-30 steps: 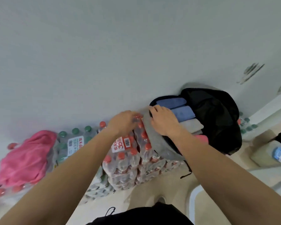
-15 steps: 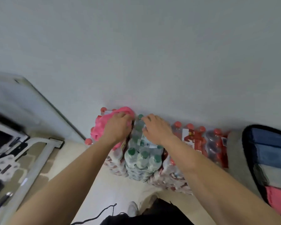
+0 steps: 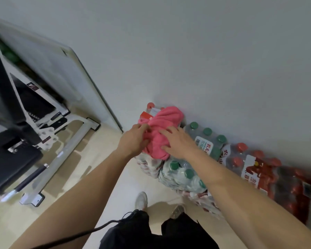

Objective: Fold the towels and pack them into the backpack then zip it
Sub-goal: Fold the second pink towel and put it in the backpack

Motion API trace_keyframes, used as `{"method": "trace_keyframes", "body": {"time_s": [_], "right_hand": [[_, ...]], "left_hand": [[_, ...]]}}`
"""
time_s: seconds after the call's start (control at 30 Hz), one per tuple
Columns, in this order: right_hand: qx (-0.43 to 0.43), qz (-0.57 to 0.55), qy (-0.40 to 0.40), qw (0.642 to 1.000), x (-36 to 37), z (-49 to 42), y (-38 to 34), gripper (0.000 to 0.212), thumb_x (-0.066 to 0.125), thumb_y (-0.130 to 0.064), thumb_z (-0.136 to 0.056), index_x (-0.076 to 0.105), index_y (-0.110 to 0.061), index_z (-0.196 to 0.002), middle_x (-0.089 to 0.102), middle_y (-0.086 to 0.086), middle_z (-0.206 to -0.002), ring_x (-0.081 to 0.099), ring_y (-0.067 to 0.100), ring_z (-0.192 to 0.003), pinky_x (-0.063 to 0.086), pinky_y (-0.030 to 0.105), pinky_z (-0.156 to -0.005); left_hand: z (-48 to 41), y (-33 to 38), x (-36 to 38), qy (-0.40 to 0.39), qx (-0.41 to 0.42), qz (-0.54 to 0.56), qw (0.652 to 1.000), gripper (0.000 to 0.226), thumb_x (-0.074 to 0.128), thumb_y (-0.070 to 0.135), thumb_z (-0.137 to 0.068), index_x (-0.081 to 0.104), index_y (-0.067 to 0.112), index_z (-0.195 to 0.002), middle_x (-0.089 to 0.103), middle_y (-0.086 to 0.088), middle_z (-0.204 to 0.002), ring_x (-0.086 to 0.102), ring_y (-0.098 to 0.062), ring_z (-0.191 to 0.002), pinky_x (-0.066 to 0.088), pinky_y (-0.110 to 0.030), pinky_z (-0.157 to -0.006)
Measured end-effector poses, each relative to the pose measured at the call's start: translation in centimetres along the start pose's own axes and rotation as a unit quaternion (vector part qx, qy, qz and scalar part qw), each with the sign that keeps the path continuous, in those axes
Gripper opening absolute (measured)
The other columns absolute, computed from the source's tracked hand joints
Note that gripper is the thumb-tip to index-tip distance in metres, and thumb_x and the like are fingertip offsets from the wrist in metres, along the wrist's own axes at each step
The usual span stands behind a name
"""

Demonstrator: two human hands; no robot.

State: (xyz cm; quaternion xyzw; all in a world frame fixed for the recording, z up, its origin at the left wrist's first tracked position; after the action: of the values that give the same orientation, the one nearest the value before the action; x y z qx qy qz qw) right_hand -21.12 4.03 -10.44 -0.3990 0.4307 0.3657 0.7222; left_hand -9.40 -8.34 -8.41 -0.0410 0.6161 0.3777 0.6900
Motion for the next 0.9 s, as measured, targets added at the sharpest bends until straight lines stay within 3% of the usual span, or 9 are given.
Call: {"method": "trace_keyframes", "body": {"time_s": [0.13, 0.23, 0.33, 0.4, 0.5, 0.57, 0.67, 0.77, 0.9], "right_hand": [[0.039, -0.002, 0.078, 0.996, -1.5, 0.4, 0.0, 0.019, 0.055, -0.036, -0.095, 0.062, -0.026, -0.11, 0.062, -0.001, -0.115, 0.061, 0.024, -0.099, 0.051, 0.038, -0.079], [0.089, -0.026, 0.111, 0.989, -3.0, 1.6, 0.2, 0.009, 0.057, -0.034, -0.095, 0.061, -0.026, -0.096, 0.067, -0.005, -0.094, 0.063, 0.019, -0.081, 0.054, 0.038, -0.072], [0.143, -0.005, 0.126, 0.982, -4.4, 3.0, 0.1, 0.008, 0.052, -0.029, -0.097, 0.057, -0.024, -0.095, 0.057, -0.008, -0.081, 0.061, 0.019, -0.074, 0.05, 0.034, -0.067], [0.195, 0.016, 0.155, 0.968, -5.2, 4.0, 0.3, 0.006, 0.05, -0.026, -0.095, 0.055, -0.026, -0.092, 0.055, -0.008, -0.078, 0.062, 0.02, -0.075, 0.044, 0.033, -0.07], [0.272, 0.022, 0.207, 0.94, -6.3, 5.8, 0.8, 0.01, 0.05, -0.027, -0.094, 0.059, -0.027, -0.094, 0.063, -0.007, -0.086, 0.061, 0.02, -0.081, 0.042, 0.036, -0.078], [0.263, -0.013, 0.235, 0.936, -7.2, 6.8, 0.6, 0.018, 0.047, -0.037, -0.098, 0.061, -0.026, -0.097, 0.063, -0.006, -0.09, 0.06, 0.02, -0.082, 0.047, 0.036, -0.076], [0.199, -0.134, 0.253, 0.937, -8.8, 8.4, -0.8, 0.035, 0.038, -0.053, -0.099, 0.059, -0.026, -0.092, 0.063, -0.009, -0.083, 0.059, 0.016, -0.076, 0.046, 0.034, -0.067], [0.187, -0.19, 0.264, 0.927, -10.0, 10.3, -0.8, 0.04, 0.047, -0.069, -0.086, 0.06, -0.031, -0.093, 0.064, -0.013, -0.083, 0.06, 0.008, -0.076, 0.048, 0.03, -0.065], [0.218, -0.194, 0.287, 0.912, -12.0, 12.8, 1.0, 0.011, 0.061, -0.038, -0.088, 0.059, -0.029, -0.094, 0.062, -0.012, -0.077, 0.06, 0.013, -0.072, 0.051, 0.033, -0.065]], "left_hand": [[-0.1, 0.1, -0.9, 0.013, 0.067, 0.048, 0.997, 0.028, 0.064, 0.024, -0.084, 0.062, 0.028, -0.112, 0.055, 0.005, -0.105, 0.058, -0.021, -0.095, 0.049, -0.036, -0.079], [-0.9, 0.9, -1.6, -0.03, 0.138, 0.06, 0.988, 0.039, 0.062, 0.013, -0.08, 0.058, 0.025, -0.117, 0.055, 0.002, -0.112, 0.058, -0.022, -0.094, 0.051, -0.04, -0.082], [-1.5, 1.6, -2.0, -0.07, 0.186, 0.043, 0.979, 0.054, 0.059, 0.008, -0.075, 0.052, 0.027, -0.125, 0.052, 0.001, -0.121, 0.056, -0.021, -0.099, 0.052, -0.044, -0.083], [-1.6, 2.3, -2.7, -0.065, 0.2, 0.065, 0.975, 0.054, 0.06, 0.004, -0.075, 0.056, 0.025, -0.125, 0.051, 0.002, -0.118, 0.054, -0.019, -0.096, 0.051, -0.039, -0.082], [-1.5, 4.6, -4.5, -0.023, 0.254, 0.089, 0.963, 0.028, 0.066, 0.005, -0.081, 0.069, 0.02, -0.105, 0.057, 0.007, -0.1, 0.055, -0.012, -0.086, 0.047, -0.03, -0.079], [-1.4, 6.7, -5.9, 0.007, 0.273, 0.098, 0.957, 0.013, 0.066, 0.012, -0.086, 0.072, 0.022, -0.093, 0.064, 0.01, -0.09, 0.055, -0.008, -0.08, 0.047, -0.029, -0.078], [-1.2, 10.0, -7.2, 0.032, 0.276, 0.104, 0.955, 0.009, 0.063, 0.022, -0.091, 0.07, 0.024, -0.096, 0.073, 0.01, -0.091, 0.061, -0.007, -0.08, 0.043, -0.015, -0.074], [-0.9, 13.1, -8.3, 0.034, 0.284, 0.103, 0.953, 0.006, 0.063, 0.026, -0.092, 0.067, 0.026, -0.096, 0.074, 0.009, -0.092, 0.064, -0.012, -0.083, 0.047, -0.027, -0.075], [-0.7, 16.9, -10.0, 0.049, 0.316, 0.072, 0.945, 0.004, 0.068, 0.033, -0.087, 0.066, 0.031, -0.09, 0.073, 0.012, -0.086, 0.06, -0.006, -0.07, 0.048, -0.029, -0.074]]}}
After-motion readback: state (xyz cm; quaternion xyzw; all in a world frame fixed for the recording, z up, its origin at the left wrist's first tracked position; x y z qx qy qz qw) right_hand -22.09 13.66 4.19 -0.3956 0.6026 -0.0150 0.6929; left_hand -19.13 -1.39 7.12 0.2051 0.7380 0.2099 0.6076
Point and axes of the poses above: each hand's wrist, its own z-axis away from the middle knuckle, its own x-axis out of the palm, y = z × x, the point moved 5 cm from there along -z, towards the middle knuckle
